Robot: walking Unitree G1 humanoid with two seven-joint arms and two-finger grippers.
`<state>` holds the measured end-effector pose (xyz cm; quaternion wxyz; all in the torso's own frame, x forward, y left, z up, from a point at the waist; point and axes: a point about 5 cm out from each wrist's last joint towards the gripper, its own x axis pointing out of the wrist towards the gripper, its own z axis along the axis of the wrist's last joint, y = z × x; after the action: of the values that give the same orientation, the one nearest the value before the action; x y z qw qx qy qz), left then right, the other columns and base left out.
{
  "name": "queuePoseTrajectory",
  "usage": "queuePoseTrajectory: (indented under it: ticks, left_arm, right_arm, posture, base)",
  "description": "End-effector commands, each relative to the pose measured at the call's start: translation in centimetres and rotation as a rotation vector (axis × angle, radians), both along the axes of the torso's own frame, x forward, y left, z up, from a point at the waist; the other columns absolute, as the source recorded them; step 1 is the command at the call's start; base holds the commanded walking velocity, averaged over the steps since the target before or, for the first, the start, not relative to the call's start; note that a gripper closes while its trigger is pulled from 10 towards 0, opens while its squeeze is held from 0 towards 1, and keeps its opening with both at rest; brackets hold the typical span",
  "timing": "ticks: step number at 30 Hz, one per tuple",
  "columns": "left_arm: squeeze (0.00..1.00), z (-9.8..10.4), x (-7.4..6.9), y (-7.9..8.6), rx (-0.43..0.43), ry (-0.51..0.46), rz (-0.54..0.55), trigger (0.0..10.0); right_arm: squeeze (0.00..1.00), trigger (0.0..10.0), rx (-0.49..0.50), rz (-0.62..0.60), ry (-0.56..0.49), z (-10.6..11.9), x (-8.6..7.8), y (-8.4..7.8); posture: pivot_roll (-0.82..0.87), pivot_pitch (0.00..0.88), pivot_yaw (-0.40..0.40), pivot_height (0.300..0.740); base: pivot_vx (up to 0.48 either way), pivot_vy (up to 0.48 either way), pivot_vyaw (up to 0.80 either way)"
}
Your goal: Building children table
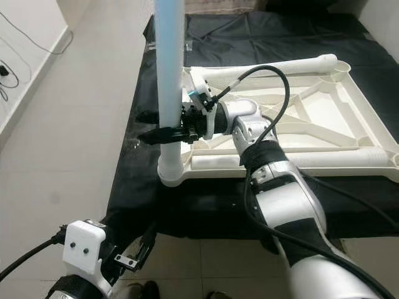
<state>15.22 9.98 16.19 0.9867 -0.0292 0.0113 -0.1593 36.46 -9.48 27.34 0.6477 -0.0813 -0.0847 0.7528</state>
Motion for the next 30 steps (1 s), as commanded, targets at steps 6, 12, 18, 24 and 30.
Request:
queuePoseTrajectory:
  ticks: [6, 12, 18, 24, 30]
  left_arm:
    - [0.00, -0.7, 0.5, 0.4, 0.017, 0.018, 0.018, 10.0]
    - [0.00, -0.6, 0.6, 0.4, 0.018, 0.014, 0.021, 10.0]
    - [0.00, -0.6, 0.9, 0.6, 0.025, 0.001, 0.030, 10.0]
    - [0.00, -0.6, 1.4, 1.0, 0.034, -0.013, 0.039, 10.0]
    - [0.00, -0.7, 1.7, 1.2, 0.039, -0.018, 0.046, 10.0]
  right_arm:
    - [0.00, 10.0, -0.091, -0.142, 0.024, -2.9, 0.2, 1.3]
    - [0.00, 10.0, -0.105, -0.215, 0.015, -3.0, 0.5, 1.9]
    - [0.00, 10.0, -0.130, -0.354, 0.028, -3.1, 1.2, 3.5]
    - [0.00, 10.0, -0.098, -0.631, 0.074, -3.6, 2.3, 3.8]
    - [0.00, 10.0, 0.018, -1.060, 0.143, -4.5, 3.7, 2.6]
  posture:
    - [0.06, 0.220, -0.003, 0.740]
    - [0.06, 0.214, -0.005, 0.740]
    - [0.05, 0.194, -0.014, 0.740]
    - [0.06, 0.187, -0.016, 0.740]
    - [0.04, 0.178, -0.011, 0.740]
  base:
    - [0.000, 0.000, 0.00]
    - [0.000, 0.000, 0.00]
    - [0.000, 0.000, 0.00]
    - [0.000, 0.000, 0.00]
    - [0.000, 0.000, 0.00]
